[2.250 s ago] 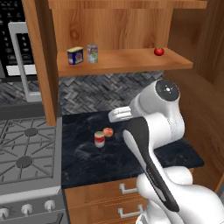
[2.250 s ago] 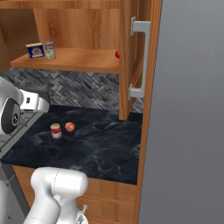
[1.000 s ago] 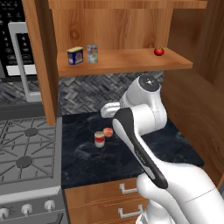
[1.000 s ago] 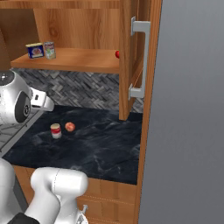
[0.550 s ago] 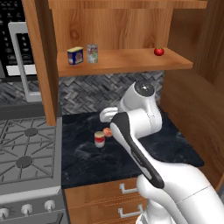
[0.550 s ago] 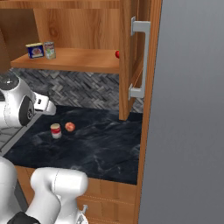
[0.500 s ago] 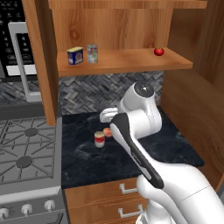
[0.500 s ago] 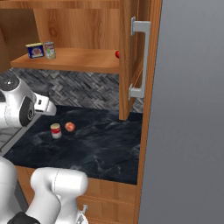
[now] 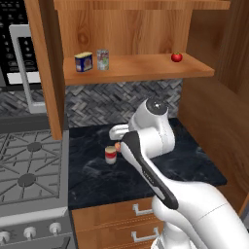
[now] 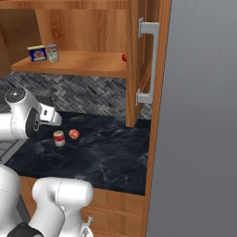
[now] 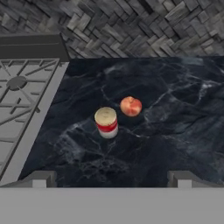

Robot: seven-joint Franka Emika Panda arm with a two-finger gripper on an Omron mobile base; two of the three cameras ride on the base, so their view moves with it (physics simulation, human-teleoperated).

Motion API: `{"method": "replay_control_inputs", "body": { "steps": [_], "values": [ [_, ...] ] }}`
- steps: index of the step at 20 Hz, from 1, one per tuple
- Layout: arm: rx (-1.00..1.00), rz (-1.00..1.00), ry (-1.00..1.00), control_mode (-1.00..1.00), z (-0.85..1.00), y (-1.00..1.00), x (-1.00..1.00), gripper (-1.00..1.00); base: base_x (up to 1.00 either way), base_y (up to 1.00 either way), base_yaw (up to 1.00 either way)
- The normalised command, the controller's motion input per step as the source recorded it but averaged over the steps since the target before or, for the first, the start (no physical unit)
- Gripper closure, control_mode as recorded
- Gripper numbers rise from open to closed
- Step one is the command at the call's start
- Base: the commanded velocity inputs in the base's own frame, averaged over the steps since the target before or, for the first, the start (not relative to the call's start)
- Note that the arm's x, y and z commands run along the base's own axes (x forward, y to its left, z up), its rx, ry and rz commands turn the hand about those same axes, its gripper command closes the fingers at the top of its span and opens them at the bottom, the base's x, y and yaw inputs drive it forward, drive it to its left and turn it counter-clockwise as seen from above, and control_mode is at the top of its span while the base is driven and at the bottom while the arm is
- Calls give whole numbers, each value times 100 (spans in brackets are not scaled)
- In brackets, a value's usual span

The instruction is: Pick the cans from the counter and place them in their designated side in the cabinet.

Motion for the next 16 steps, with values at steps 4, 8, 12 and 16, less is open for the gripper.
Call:
{"method": "replay_control_inputs", "body": {
  "steps": [4, 8, 12, 16],
  "values": [
    [2, 0, 2, -100, -22, 12, 24, -100, 0, 0, 0],
    [1, 0, 2, -100, -22, 10, 23, -100, 0, 0, 0],
    [0, 0, 0, -100, -23, 2, 15, -100, 0, 0, 0],
    [0, 0, 0, -100, -26, 0, 17, -100, 0, 0, 0]
  ]
}}
